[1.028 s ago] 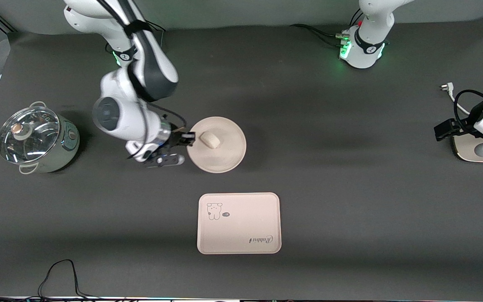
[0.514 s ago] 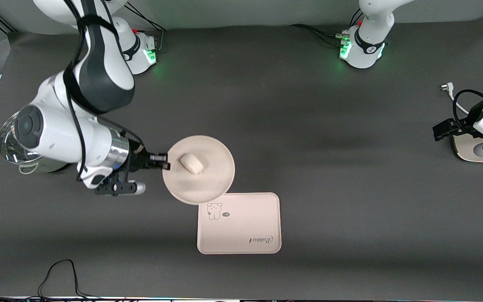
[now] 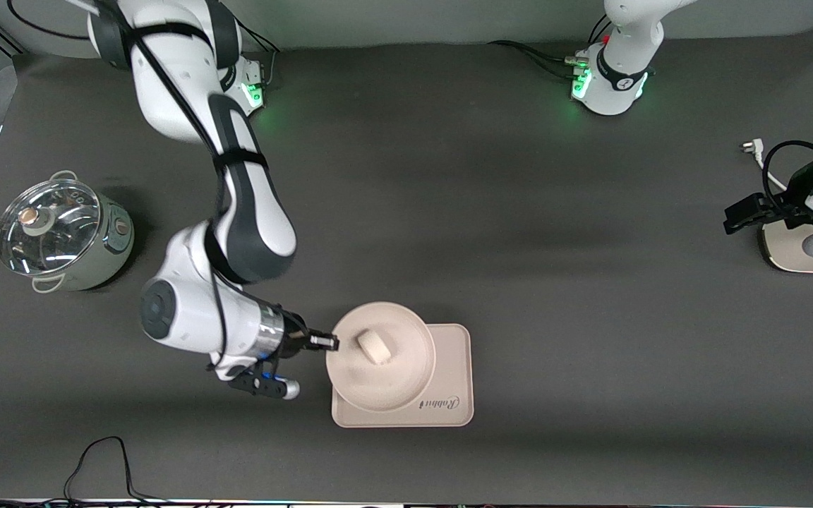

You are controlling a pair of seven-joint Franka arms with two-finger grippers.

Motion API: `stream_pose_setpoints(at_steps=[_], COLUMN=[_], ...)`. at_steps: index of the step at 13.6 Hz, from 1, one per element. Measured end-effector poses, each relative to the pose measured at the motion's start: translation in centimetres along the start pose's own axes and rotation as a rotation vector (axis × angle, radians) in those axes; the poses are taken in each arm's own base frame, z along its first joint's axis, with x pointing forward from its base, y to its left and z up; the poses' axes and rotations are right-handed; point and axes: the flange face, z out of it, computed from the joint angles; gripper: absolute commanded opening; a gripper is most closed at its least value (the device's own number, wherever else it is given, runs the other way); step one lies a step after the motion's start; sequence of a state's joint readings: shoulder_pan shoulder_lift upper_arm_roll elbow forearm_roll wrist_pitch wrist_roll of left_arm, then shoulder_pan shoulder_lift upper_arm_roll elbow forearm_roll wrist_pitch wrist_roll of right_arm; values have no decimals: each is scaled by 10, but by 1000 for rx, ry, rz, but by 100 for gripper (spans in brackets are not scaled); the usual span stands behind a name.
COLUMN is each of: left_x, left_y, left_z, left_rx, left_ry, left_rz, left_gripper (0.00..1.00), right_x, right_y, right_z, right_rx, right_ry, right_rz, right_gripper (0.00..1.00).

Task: Place bun in plate and plate on tray
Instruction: 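Lower the plate onto the white tray and open the right gripper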

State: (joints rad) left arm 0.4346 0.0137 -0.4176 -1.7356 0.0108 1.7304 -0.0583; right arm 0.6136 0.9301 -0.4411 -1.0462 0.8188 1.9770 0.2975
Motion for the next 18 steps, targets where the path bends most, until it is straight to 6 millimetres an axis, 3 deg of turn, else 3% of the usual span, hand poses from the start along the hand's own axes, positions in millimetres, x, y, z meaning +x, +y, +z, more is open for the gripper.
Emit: stream_pose_setpoints(at_steps=[3,6,10,14,15,17,18], left_x=[1,0,0,0,0,0,0], left_y=[-2,-2,-2,-2,-2,-2,-2], left_z=[3,4,5,7,7,7,7], left_rx=[-1,-1,-1,-2,-2,-2,-2], left_ry=[2,1,-2,-4,-4,-5,-5], left_rz=[-3,-3,-3,-3,-3,-4,-4], left_gripper=[100,100,100,100,100,100,100], right_x=[4,0,-2,-1,-1,0,0], right_y=[15,23,35,39,37,34,33], right_z=[55,87,113,123,123,120,118], right_rx=[-9,-27,-49,-49,-47,-48,-59], right_ry=[0,-29,-44,-21,-18,-12,-5], right_rz=[32,41,49,51,49,41,30], right_gripper=[0,0,0,0,25,98,100])
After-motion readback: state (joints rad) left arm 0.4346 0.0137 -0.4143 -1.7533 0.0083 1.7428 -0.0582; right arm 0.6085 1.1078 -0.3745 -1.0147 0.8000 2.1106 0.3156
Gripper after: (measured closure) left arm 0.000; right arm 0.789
